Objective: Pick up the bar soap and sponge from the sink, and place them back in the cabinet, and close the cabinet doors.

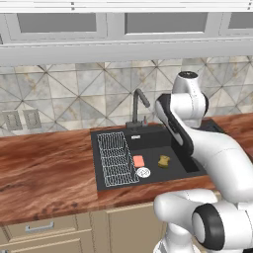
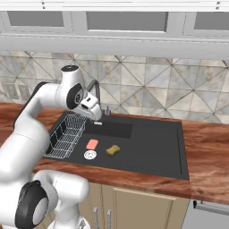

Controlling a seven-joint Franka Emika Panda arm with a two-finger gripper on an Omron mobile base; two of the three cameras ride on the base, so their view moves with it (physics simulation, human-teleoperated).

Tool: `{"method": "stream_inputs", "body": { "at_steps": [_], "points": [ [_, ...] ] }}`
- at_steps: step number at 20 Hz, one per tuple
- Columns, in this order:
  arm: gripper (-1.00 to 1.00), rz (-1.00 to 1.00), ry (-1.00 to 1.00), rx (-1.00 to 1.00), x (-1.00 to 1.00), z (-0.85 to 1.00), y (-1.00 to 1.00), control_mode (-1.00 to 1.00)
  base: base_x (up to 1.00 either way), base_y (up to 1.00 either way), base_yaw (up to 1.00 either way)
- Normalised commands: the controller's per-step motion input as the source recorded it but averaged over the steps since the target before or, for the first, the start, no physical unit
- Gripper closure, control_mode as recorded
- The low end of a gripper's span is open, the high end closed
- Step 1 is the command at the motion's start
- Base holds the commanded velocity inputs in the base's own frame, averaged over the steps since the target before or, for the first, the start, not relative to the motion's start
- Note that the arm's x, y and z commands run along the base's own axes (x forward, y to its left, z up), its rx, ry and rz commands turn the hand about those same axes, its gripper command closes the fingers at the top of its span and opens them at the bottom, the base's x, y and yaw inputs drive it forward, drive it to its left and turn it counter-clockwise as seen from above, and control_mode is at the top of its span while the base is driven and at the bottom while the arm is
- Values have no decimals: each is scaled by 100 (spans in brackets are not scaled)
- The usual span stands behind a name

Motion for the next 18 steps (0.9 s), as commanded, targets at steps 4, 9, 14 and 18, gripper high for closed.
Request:
{"method": "stream_inputs", "body": {
  "at_steps": [4, 9, 14, 18],
  "points": [
    [-100, -6, 0, 2, 35, -32, -5, -100, 0, 0, 0],
    [-100, -4, 0, 2, 33, -34, -15, -100, 0, 0, 0],
    [-100, 0, 0, 3, 25, -41, -30, -100, 0, 0, 0],
    [-100, 0, 0, 3, 24, -42, -19, -100, 0, 0, 0]
  ]
}}
